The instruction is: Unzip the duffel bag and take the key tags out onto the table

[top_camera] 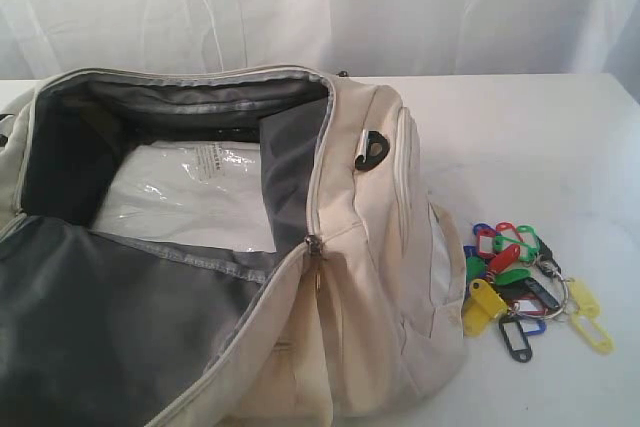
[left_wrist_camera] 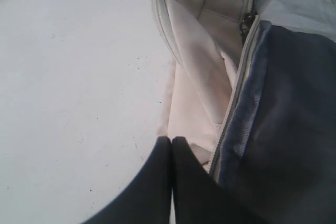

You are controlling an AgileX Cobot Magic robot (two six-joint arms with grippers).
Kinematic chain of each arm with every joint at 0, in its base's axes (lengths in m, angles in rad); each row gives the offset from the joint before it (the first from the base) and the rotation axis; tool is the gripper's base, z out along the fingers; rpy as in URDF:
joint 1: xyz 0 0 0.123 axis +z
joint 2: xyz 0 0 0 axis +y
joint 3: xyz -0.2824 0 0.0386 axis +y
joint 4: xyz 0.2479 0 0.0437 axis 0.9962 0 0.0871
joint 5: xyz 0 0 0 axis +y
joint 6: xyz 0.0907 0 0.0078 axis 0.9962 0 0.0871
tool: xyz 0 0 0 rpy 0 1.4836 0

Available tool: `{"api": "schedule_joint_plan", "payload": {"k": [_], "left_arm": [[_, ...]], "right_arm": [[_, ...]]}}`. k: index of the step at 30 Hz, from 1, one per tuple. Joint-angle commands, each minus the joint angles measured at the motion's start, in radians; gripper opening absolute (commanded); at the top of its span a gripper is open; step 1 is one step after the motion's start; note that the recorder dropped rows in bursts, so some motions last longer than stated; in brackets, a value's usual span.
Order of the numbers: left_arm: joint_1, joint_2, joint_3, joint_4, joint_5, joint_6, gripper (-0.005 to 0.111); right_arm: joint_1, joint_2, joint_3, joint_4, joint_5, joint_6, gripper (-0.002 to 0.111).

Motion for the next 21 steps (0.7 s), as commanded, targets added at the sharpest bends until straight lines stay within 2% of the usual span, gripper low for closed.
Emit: {"api": "schedule_joint_plan", "payload": {"k": [1,21], "left_arm": [[0.003,-0.004,0.003,-0.007,-0.004,-0.007,0.000],[0.003,-0.004,0.003,-0.007,-0.004,-0.007,0.000]], "right_arm": [[-0.004,-0.006,0.004,0.029,-0.003,-0.041,0.000],[-0.001,-0.023,0.004,0.029,-0.003,-0.039,0.000]]}}
